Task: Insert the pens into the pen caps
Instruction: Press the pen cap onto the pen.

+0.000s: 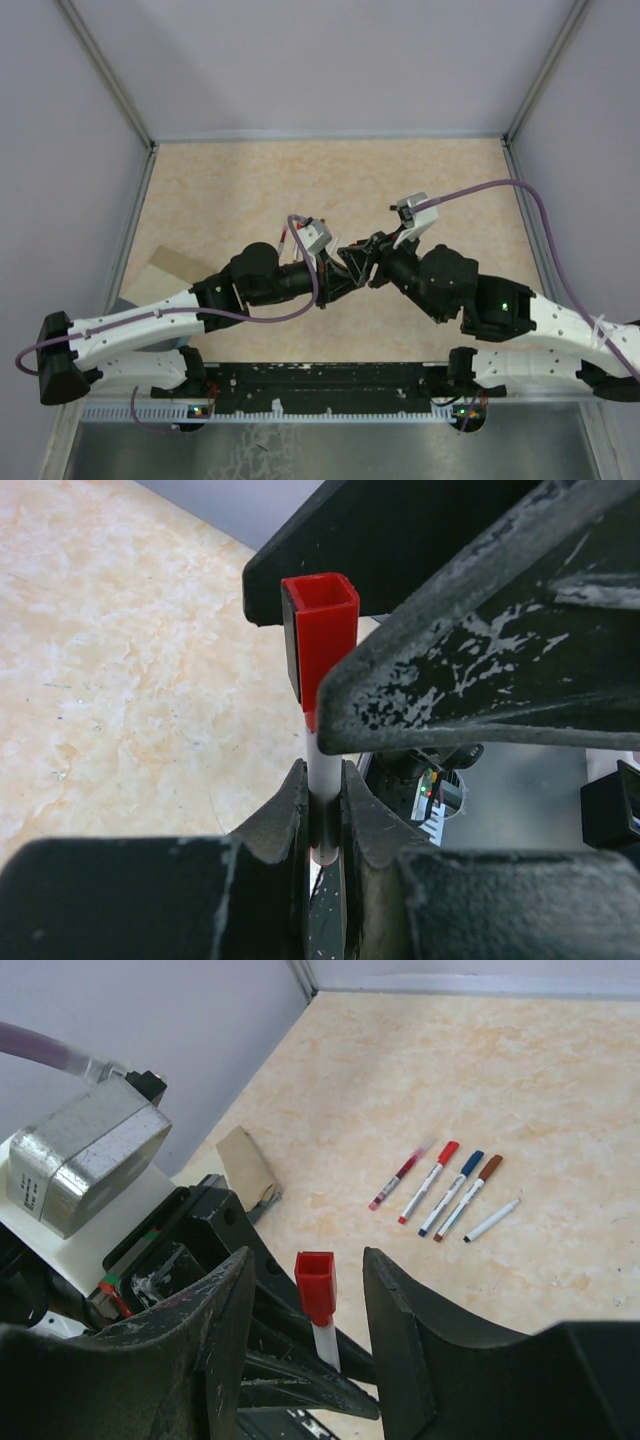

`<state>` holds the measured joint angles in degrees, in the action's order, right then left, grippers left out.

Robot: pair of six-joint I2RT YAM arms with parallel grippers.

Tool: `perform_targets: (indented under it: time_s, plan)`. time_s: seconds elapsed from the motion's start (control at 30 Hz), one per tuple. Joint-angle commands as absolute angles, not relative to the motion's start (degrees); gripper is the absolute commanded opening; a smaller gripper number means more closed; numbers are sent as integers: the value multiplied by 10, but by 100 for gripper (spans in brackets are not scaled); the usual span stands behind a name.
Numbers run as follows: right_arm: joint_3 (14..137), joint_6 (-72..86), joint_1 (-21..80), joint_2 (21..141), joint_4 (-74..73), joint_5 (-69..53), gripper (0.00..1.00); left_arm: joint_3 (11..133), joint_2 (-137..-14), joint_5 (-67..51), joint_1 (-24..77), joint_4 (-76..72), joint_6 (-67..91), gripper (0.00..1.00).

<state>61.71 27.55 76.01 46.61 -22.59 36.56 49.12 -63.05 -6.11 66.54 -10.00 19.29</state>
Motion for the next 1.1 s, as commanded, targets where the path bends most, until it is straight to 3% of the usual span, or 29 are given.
perform_targets:
  time_s: [0.0,0.13,0.5,0.57,0.63,1.07]
  plan:
    - [662,263,755,478,-230,386,48,510,-632,-76,665,-121,194,0]
    - [657,271,747,483,-234,382,47,510,-633,-82,665,-122,194,0]
    - [644,296,734,487,-249,352,26,507,-628,-83,665,-124,192,0]
    - [631,306,733,485,-253,348,17,508,-628,-78,665,-124,192,0]
    - [615,320,733,480,-255,343,1,508,-625,-65,665,-124,194,0]
    - [537,364,725,446,-245,312,0,509,-602,-9,665,-123,212,0]
